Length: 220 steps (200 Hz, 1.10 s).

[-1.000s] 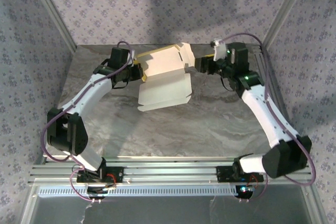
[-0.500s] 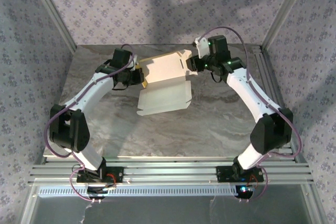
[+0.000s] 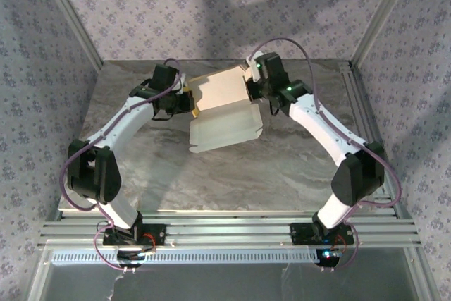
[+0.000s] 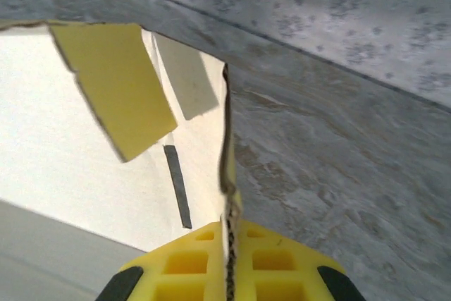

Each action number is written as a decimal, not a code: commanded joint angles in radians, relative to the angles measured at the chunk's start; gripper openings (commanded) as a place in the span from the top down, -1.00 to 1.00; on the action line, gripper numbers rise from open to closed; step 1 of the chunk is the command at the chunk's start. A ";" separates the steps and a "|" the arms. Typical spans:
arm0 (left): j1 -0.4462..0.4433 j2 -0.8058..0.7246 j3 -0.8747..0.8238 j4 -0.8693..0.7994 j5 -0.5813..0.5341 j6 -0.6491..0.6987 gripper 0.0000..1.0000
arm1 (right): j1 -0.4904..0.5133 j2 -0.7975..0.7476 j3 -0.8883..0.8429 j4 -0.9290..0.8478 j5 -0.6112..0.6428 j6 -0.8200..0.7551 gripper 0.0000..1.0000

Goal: Fold the paper box

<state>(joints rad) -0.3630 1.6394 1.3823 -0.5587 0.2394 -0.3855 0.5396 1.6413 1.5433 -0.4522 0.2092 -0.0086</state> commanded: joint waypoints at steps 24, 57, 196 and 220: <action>-0.016 -0.001 0.035 0.002 0.010 -0.002 1.00 | 0.186 0.031 -0.027 -0.037 0.567 0.122 1.00; -0.017 0.001 0.038 0.004 0.014 0.001 1.00 | 0.208 0.012 -0.040 -0.019 0.462 0.090 1.00; -0.014 0.043 0.107 -0.056 0.093 0.063 1.00 | -0.192 -0.080 -0.100 0.052 -0.565 -0.080 -0.20; -0.017 0.045 0.109 -0.056 0.095 0.062 1.00 | -0.187 -0.041 -0.076 0.052 -0.518 -0.077 -0.05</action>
<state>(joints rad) -0.3740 1.6760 1.4467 -0.6025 0.3038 -0.3401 0.3443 1.5574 1.4208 -0.3988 -0.3187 -0.0772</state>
